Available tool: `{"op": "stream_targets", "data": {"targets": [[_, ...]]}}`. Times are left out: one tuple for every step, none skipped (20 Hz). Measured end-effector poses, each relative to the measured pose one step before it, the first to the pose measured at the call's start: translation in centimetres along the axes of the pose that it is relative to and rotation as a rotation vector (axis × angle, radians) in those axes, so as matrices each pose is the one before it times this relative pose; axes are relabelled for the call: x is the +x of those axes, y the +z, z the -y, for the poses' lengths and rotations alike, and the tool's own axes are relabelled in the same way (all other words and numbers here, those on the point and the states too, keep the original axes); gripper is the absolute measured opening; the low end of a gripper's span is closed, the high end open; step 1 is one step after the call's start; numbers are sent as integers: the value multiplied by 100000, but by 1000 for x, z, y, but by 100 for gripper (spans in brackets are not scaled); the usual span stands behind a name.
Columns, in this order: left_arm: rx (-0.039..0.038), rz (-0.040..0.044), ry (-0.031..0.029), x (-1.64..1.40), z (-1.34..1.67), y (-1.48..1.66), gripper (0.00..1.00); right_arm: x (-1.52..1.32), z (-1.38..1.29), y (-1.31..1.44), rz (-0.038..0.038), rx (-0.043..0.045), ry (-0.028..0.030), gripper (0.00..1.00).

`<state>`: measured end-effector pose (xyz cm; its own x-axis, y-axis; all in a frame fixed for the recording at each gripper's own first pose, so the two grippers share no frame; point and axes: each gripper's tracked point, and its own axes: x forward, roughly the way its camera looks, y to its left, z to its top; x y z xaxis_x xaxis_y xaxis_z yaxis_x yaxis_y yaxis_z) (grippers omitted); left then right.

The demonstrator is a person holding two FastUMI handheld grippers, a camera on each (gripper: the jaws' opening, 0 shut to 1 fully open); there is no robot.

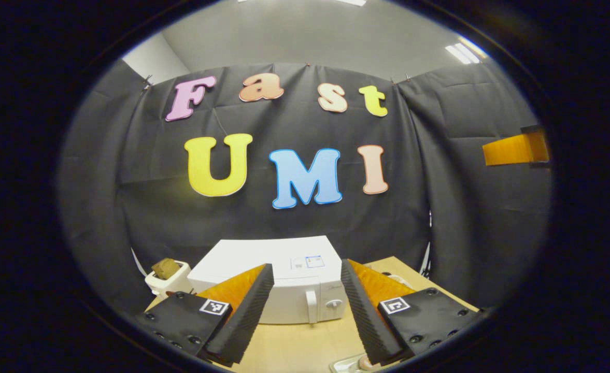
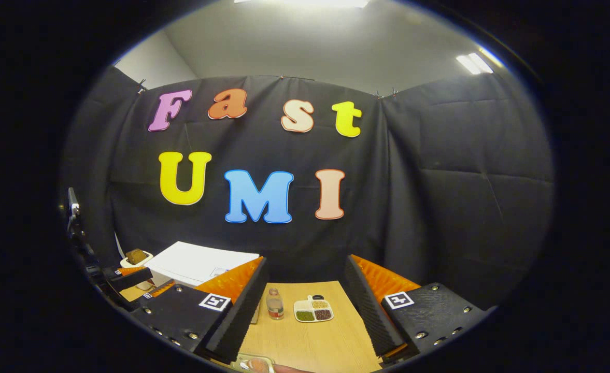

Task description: Open the microwave oven with the left hand, put the food in, and close the microwave oven.

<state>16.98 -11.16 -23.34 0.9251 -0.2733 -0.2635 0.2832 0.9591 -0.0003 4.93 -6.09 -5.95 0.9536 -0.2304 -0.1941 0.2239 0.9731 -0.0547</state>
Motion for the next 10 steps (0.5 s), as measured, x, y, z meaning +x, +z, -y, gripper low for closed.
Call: {"op": "stream_targets", "data": {"targets": [[356, -1639, -527, 954, 161, -1376, 89, 326, -40, -392, -1385, -258, -1414, 92], [129, -2680, -798, 1043, 207, -1335, 89, 250, -3, -509, -1340, -585, -1280, 92], [-58, -2183, -308, 1063, 213, -1236, 89, 287, 34, -357, -1139, -978, -1464, 92], [-167, -1794, 156, 965, 44, -863, 83, 316, 220, -374, -1196, -916, -1859, 92], [-456, -1669, -906, 889, 291, -924, 80, 196, 117, -415, -1600, -625, -1223, 92], [-430, -1023, -902, 849, 275, -740, 76, 179, -52, -529, -1451, -220, -664, 92], [-92, -1191, 62, 905, 46, -749, 76, 110, 54, -412, -1569, -255, -1130, 92], [-1, -1795, 69, 914, -13, -971, 78, 66, 276, -505, -1475, -213, -1386, 92], [-32, -1961, 835, 978, -157, -1352, 79, 33, 181, -353, -1148, -290, -1089, 92], [184, -3026, 1275, 982, -263, -1337, 75, 182, 69, -333, -983, -206, -737, 90]]}}
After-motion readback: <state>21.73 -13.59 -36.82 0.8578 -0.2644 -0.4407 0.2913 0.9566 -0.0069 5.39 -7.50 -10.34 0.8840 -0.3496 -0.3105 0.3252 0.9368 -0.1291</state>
